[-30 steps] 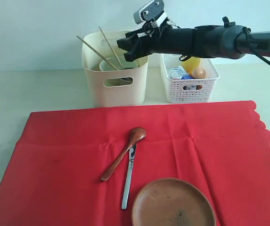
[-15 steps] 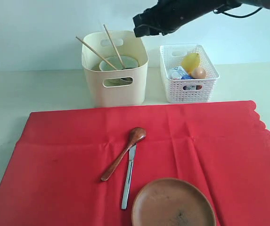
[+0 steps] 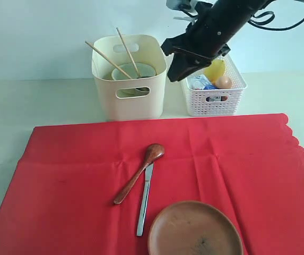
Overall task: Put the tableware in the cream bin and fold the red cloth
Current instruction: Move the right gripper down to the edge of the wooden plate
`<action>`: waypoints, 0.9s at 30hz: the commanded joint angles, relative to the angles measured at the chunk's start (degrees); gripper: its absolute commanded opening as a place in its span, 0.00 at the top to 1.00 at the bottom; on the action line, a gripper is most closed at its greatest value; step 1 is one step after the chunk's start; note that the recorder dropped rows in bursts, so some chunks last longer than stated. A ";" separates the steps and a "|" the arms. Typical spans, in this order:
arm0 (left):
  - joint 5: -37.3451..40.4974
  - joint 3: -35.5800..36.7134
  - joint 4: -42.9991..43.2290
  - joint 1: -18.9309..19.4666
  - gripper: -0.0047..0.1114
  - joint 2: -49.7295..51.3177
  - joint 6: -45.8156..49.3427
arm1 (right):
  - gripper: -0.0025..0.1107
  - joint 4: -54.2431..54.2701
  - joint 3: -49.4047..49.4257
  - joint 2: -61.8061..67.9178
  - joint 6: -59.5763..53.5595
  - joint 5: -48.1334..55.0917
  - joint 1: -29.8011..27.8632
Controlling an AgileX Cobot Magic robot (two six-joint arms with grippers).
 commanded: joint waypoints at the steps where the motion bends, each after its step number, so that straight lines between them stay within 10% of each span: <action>1: -0.74 0.17 0.00 -0.03 0.96 -0.38 0.21 | 0.96 -0.92 7.10 -4.77 0.16 0.20 -0.26; 27: -0.74 0.17 0.00 -0.03 0.96 -0.38 0.21 | 0.98 -13.10 54.16 -54.17 2.07 -10.60 -0.26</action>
